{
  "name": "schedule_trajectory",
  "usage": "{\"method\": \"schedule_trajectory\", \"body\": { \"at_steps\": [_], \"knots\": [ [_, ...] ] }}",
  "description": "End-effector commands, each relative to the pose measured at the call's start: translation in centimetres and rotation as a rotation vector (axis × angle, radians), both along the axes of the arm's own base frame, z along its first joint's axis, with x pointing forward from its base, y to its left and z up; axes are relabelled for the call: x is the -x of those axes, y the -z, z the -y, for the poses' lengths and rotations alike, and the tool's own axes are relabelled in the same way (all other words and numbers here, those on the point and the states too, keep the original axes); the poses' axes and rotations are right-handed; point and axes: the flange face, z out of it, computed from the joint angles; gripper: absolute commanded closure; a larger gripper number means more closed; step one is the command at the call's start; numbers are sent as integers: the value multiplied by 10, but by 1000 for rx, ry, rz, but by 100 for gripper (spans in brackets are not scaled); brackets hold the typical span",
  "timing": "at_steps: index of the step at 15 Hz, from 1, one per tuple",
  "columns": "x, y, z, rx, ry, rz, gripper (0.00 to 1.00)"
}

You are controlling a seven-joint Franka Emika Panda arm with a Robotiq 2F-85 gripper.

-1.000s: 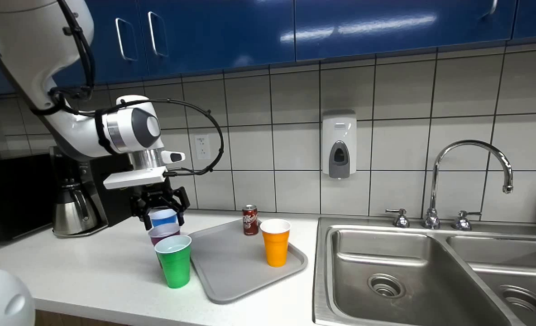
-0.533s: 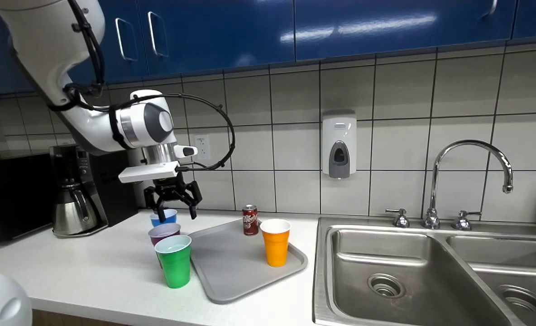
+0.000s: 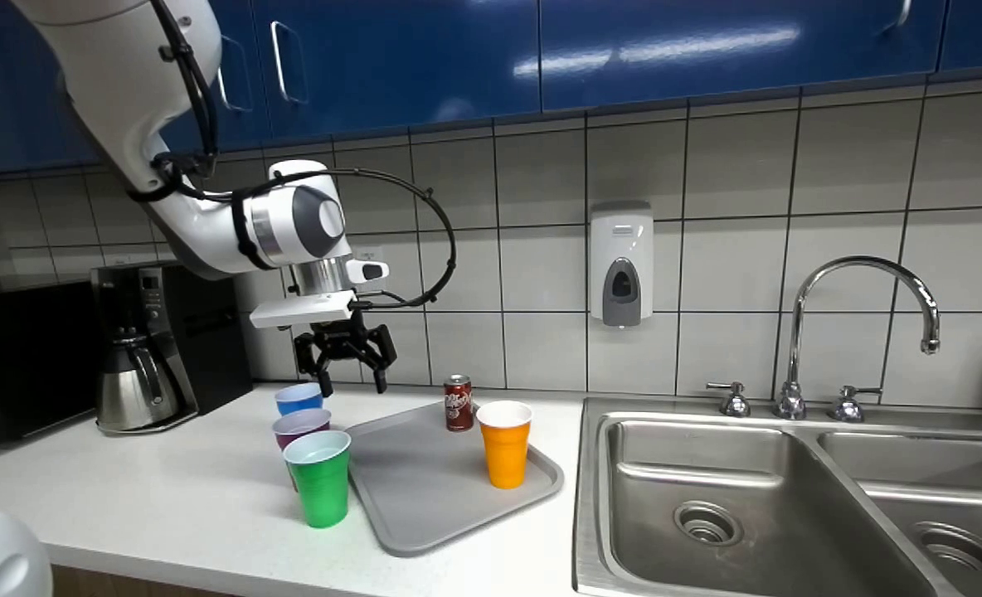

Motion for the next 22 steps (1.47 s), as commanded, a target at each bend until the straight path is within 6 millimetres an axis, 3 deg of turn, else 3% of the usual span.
{"method": "schedule_trajectory", "body": {
  "at_steps": [1,22],
  "knots": [
    [-15,0,16,5,11,16,0],
    [-52,17,96,31,153,40,0]
  ]
}}
